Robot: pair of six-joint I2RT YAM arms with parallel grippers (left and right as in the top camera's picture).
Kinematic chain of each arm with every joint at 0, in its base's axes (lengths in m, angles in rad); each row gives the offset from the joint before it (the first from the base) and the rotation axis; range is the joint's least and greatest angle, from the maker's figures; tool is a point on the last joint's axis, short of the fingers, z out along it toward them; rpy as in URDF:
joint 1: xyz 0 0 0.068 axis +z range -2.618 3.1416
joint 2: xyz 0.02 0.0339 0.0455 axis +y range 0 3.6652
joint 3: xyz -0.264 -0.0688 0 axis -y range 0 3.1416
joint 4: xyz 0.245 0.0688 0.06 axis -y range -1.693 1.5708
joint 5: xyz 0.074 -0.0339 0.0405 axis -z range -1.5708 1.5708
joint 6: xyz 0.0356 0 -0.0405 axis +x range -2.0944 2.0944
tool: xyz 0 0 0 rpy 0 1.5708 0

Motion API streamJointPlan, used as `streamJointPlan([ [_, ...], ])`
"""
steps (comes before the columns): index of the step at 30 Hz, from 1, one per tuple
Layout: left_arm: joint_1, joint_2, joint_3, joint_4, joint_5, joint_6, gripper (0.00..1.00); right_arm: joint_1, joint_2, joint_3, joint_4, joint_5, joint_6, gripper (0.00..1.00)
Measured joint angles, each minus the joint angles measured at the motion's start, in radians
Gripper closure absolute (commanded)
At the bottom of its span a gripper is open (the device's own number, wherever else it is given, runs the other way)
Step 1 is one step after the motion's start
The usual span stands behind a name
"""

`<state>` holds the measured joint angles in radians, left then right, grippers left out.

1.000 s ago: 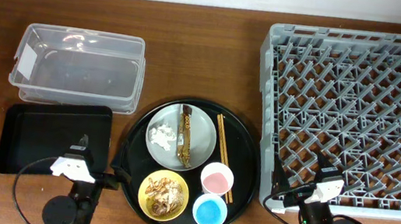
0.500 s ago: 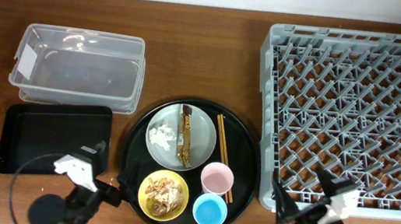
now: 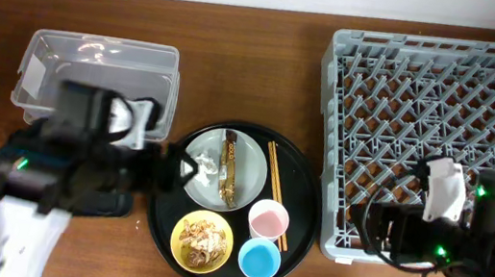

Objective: Sort waste into correct bins and load items into the dishwasher rack
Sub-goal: 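Grasp the pink cup with the left gripper and lift it, then hand the pink cup from the left gripper to the right gripper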

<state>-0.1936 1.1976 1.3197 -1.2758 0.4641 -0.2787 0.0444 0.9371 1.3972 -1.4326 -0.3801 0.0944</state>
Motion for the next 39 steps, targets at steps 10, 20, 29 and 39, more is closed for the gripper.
streamJointPlan([
  [10,-0.591,0.544,0.000,0.239,-0.265,-0.120,0.66,0.000,0.001,0.004,-0.073,-0.015,0.016,0.01],
  [20,-0.562,0.626,0.092,0.125,-0.282,-0.134,1.00,0.000,0.000,0.005,-0.082,-0.021,0.015,0.01],
  [29,-0.219,0.508,0.282,0.067,0.486,0.145,1.00,0.000,0.001,0.006,0.039,-0.260,-0.107,0.02],
  [39,-0.213,0.508,0.282,0.063,1.012,0.315,1.00,0.055,0.146,0.006,0.218,-0.650,-0.220,0.31],
])
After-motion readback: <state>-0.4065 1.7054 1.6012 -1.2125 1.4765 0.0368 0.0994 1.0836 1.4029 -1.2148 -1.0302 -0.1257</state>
